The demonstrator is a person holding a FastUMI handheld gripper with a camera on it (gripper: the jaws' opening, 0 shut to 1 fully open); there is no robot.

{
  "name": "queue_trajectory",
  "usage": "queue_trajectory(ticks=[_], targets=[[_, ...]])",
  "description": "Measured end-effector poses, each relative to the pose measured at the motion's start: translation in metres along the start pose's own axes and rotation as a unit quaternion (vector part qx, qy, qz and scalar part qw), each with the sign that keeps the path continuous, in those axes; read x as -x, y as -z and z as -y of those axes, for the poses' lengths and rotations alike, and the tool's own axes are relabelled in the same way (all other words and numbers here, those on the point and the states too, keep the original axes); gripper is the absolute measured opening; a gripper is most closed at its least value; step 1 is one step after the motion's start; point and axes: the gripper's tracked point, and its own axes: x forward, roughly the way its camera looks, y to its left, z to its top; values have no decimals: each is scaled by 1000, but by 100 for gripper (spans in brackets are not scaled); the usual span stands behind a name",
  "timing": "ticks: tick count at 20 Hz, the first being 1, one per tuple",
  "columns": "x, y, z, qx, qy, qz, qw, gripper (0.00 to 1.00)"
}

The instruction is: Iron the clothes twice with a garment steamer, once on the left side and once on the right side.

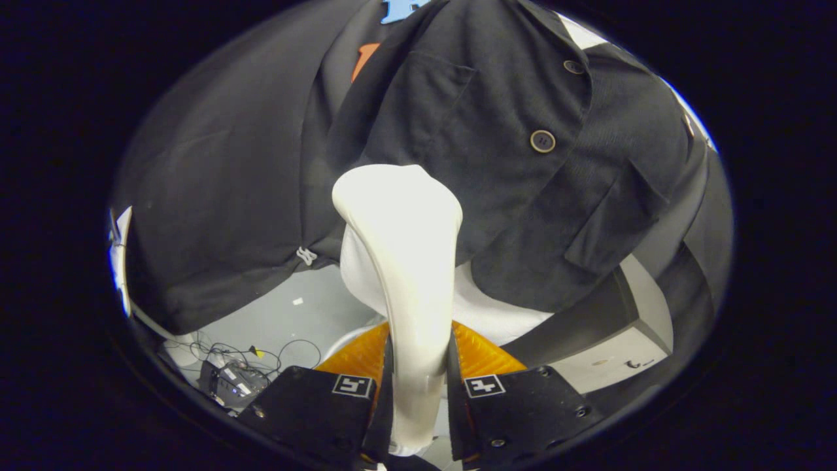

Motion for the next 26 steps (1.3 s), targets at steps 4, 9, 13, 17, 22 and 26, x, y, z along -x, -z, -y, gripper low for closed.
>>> queue_trajectory(ticks=[4, 9, 13, 17, 22, 26], targets=[[4, -1, 4, -19, -13, 6, 1000, 38], [41, -2, 37, -59, -38, 36, 997, 38], [79, 6, 93, -91, -35, 67, 993, 38], [125, 54, 170, -126, -15, 75, 989, 38], [162, 156, 233, -176, 10, 40, 984, 38], [178, 245, 265, -227, 16, 19, 974, 38]])
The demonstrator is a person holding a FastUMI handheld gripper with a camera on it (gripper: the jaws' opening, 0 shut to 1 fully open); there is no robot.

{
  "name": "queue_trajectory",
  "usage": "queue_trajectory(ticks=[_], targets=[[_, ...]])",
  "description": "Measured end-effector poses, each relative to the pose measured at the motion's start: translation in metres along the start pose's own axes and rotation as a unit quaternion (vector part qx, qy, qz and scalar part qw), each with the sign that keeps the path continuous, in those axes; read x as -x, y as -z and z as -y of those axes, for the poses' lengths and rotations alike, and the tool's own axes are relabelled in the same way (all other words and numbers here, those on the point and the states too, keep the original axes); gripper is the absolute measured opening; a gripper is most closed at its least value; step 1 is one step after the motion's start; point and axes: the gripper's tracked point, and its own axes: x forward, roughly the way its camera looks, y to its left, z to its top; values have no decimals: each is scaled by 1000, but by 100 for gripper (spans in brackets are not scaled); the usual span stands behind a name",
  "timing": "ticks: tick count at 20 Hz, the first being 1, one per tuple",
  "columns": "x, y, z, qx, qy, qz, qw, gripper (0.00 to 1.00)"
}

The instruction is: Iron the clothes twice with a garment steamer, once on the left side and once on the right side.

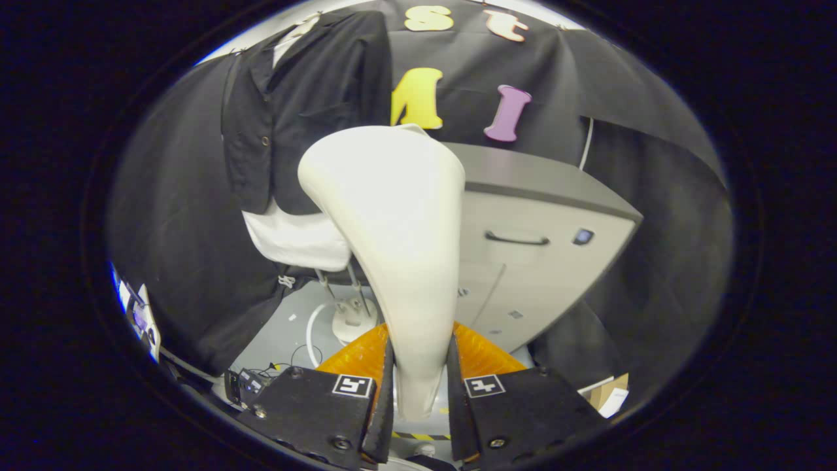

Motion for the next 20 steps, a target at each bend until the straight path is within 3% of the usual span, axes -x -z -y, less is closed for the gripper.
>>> queue_trajectory(ticks=[5, 11, 20], targets=[[35, 79, 63, -51, -4, -34, 998, 38], [59, 152, 101, -82, -13, -78, 994, 38], [73, 134, 110, -88, -23, -9, 996, 38]])
